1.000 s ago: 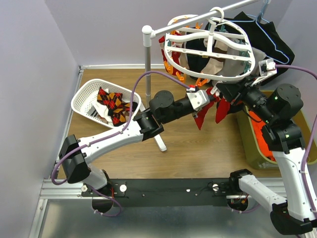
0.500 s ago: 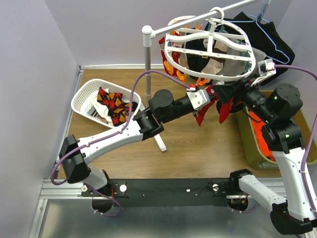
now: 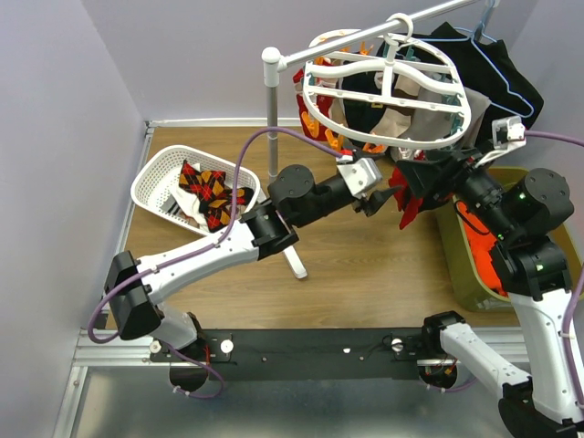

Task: Clip the socks to the hanger
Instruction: Clamp the sock onto the hanger, then reset both arms

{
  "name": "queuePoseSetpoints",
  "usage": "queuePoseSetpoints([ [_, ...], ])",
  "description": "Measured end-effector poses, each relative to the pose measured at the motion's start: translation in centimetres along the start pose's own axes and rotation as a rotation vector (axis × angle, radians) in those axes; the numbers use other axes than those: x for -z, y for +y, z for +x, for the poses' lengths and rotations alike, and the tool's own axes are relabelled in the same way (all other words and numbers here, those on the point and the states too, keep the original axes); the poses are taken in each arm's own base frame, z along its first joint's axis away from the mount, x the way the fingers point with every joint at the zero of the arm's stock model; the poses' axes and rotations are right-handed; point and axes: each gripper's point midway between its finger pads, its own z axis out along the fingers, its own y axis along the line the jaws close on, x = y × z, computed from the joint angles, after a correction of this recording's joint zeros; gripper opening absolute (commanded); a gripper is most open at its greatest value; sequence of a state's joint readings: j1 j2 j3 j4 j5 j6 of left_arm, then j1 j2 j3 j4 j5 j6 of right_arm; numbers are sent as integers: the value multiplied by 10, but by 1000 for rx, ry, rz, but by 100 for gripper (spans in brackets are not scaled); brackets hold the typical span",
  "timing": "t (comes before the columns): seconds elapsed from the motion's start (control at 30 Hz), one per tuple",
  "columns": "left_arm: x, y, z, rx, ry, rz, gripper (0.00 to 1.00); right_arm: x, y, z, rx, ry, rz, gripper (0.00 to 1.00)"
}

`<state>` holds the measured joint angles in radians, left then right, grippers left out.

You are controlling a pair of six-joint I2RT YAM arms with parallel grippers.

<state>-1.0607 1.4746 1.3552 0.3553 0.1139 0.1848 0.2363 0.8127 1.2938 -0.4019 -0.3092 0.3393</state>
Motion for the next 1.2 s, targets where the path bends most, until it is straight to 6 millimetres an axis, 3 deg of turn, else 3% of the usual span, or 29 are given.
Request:
queuePoseSetpoints([
  [0.2, 20, 15, -32, 66, -46, -83, 79, 15, 1, -6, 18, -44, 20, 100],
  [0.37, 62, 31, -64, 148, -91, -182, 79, 33, -1, -12, 56, -100, 53, 100],
  [0.53, 111, 47, -76, 198, -101, -298, 79, 59, -9, -14, 96, -173, 116, 100],
  [0.67, 160, 62, -62, 228, -65, -436, 79, 90, -24, -12, 124, -255, 223, 100],
  [0.9, 252, 90, 3, 253, 77, -767, 79, 145, -45, -14, 194, -398, 386, 100],
  [1.1, 326, 110, 32, 246, 120, -1050, 79, 176, -61, -7, 217, -461, 497, 100],
  [1.2, 352, 114, 42, 234, 139, -1140, 79, 185, -72, 3, 223, -454, 553, 100],
])
